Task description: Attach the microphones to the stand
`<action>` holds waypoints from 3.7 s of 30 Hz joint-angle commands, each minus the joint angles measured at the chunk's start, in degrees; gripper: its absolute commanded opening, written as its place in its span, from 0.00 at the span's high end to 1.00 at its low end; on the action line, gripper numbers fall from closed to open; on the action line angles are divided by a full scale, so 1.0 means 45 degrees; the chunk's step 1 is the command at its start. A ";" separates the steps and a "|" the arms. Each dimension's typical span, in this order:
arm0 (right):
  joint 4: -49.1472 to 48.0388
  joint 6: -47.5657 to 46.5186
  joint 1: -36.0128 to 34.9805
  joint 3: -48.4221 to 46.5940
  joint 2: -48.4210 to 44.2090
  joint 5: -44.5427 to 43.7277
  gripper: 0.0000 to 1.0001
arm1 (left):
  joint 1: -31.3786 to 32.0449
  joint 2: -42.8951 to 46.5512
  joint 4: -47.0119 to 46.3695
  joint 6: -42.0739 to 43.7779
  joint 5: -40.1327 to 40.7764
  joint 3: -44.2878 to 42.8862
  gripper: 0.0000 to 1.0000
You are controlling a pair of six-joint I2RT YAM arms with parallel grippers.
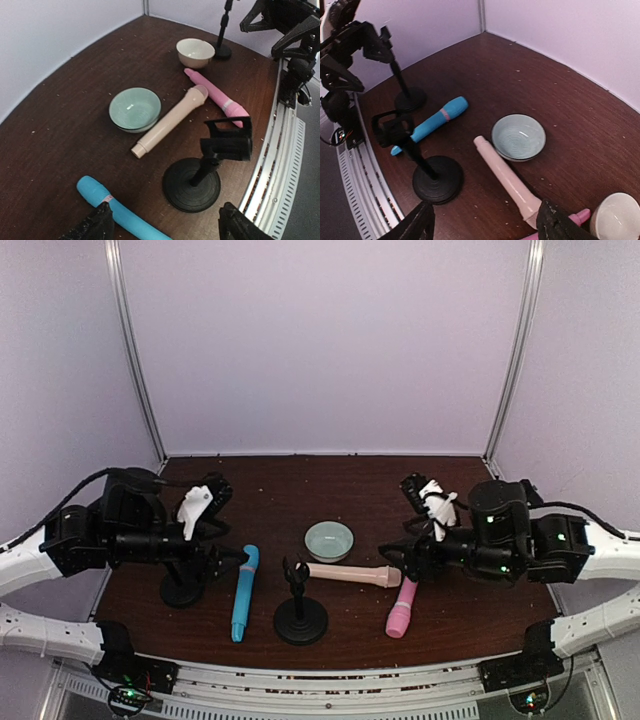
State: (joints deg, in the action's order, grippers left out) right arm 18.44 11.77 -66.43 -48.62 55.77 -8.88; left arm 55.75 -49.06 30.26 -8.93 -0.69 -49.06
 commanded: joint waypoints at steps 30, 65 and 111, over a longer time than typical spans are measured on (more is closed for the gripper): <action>0.2022 0.1398 -0.2726 -0.6962 0.7368 -0.0785 0.58 | 0.1069 0.0280 -0.2924 -0.1974 0.0965 0.2354 0.25; 0.1500 -0.3439 -0.0427 -0.8206 0.8081 0.1305 1.00 | 0.1075 0.1588 -0.3818 -0.1791 -0.0784 0.3731 0.30; 0.3957 0.6551 -0.1377 0.0299 0.3046 -0.1792 0.25 | 0.1074 0.0096 -0.3891 -0.1162 0.0656 0.2582 0.29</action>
State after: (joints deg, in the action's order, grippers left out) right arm 38.02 31.92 -70.08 -47.90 68.73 -12.14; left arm 60.23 -47.75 14.74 -13.89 0.32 -37.87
